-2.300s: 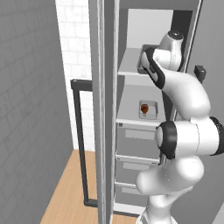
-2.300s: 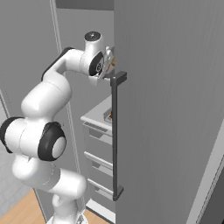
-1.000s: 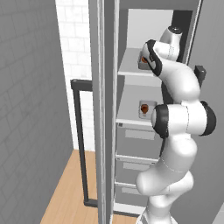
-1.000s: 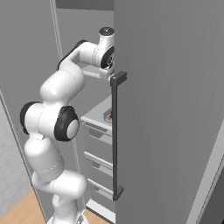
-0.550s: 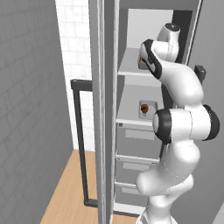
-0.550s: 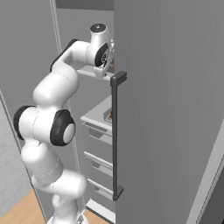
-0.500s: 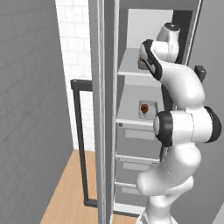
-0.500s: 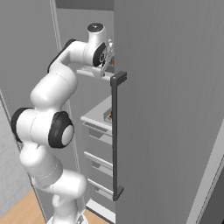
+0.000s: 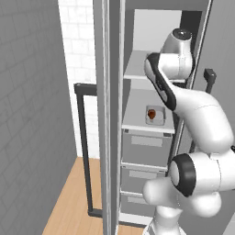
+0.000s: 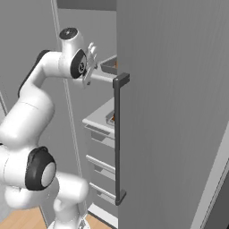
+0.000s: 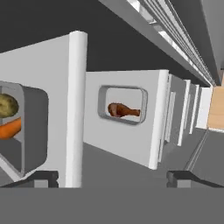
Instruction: Take the meat container that has the chicken drumstick and place it on the second highest rack of the freezer. Then take the vegetable container that has the potato and carrot and place it on the highest rack of the freezer.
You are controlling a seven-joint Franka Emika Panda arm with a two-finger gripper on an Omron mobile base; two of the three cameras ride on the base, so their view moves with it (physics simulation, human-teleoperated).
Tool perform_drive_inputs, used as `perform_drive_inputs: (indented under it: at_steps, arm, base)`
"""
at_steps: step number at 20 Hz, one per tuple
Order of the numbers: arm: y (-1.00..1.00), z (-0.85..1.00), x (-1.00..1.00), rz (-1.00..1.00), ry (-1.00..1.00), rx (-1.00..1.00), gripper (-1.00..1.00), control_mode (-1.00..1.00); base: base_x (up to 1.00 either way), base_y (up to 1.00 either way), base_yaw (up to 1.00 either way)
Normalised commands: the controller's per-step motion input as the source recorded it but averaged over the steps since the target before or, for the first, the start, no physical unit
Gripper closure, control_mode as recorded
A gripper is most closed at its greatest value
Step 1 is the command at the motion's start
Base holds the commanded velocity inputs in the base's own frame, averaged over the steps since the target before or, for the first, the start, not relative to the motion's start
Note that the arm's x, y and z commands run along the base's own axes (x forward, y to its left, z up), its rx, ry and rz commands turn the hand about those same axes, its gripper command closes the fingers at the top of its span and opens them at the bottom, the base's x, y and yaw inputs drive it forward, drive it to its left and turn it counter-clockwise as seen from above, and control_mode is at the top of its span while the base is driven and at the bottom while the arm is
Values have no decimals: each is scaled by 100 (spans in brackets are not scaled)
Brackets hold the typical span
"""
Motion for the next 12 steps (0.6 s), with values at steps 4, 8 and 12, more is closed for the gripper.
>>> perform_drive_inputs:
  at_steps: [4, 8, 12]
  arm:
    - [3, 0, -100, 0, -4, 0, -100, -100]
    - [0, -23, -100, 2, 0, 0, -100, -100]
    - [0, -60, -100, 2, 2, -7, -100, -100]
  base:
    - [0, 0, 0]
    - [0, 0, 0]
    - [0, 0, 0]
